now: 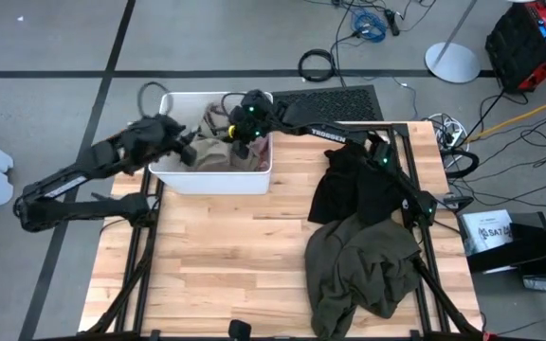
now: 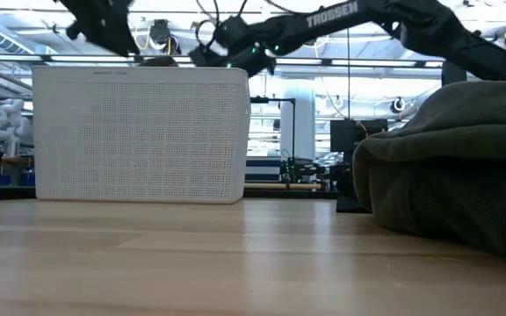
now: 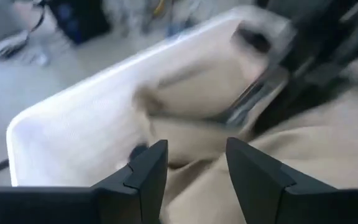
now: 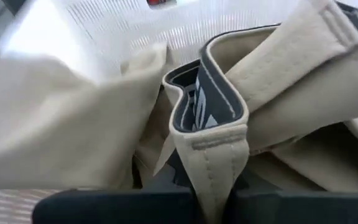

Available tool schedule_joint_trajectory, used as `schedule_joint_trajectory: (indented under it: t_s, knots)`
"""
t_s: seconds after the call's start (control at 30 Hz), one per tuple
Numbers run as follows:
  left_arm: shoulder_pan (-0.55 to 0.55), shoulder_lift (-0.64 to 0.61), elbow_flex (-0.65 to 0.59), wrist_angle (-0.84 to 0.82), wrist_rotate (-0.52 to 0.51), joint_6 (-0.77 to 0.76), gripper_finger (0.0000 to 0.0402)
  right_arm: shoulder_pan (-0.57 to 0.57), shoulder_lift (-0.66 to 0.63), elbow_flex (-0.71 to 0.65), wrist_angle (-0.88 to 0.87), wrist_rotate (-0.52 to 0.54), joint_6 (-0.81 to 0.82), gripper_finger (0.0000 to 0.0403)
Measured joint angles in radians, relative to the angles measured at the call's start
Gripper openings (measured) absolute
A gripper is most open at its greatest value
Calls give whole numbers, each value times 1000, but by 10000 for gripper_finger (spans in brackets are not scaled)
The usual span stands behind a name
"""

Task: Sort clothes
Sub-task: Put the brown shorts into the white laundry bin

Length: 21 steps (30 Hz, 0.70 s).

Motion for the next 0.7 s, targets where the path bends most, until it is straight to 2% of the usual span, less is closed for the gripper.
schedule_joint_trajectory:
  t_s: [0.27, 0.6, 0.7]
  knots:
    - [-39, -126, 0, 80, 87, 25, 173, 18, 98, 0, -28, 6, -52, 4]
    - [-42, -129, 0, 76, 125, -3, 173, 19, 129, 3, -166, 3, -58, 6]
    - [-42, -121, 0, 76, 158, -4, 173, 19, 129, 3, -216, 4, -6, 15]
